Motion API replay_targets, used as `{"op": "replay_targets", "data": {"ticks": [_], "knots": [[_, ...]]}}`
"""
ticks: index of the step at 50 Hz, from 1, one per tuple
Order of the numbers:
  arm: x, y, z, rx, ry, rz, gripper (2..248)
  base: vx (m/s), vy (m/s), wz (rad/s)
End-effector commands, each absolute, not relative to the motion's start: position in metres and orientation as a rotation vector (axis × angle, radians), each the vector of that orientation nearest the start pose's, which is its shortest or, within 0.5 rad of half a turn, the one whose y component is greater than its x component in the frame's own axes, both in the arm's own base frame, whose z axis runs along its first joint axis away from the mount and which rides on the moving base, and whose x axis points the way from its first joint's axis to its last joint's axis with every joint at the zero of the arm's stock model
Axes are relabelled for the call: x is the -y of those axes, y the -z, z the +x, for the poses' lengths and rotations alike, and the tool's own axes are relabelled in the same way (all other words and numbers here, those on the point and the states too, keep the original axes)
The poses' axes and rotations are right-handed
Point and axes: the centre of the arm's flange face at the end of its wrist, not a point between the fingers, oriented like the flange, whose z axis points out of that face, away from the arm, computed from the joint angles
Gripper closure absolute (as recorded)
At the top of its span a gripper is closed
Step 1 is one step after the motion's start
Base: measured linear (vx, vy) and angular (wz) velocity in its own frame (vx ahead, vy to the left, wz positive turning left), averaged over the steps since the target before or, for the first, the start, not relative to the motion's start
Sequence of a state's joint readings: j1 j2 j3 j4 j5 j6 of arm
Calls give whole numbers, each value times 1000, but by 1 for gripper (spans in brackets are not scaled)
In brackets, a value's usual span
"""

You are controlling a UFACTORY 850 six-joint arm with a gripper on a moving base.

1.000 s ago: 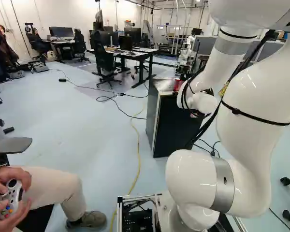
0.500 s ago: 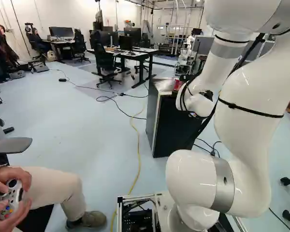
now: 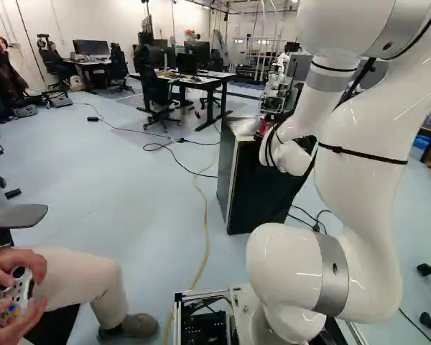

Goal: Grab a drink from the fridge

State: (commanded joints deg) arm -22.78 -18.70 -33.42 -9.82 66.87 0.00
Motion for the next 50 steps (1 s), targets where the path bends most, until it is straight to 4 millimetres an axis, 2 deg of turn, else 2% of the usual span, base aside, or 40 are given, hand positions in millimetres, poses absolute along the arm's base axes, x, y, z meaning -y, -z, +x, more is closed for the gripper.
{"op": "replay_targets", "data": {"ticks": [15, 50], "knots": [[169, -334, 451, -233, 2190, -2482, 3, 0, 0, 0], [173, -328, 489, -200, 2226, -2441, 3, 0, 0, 0]]}}
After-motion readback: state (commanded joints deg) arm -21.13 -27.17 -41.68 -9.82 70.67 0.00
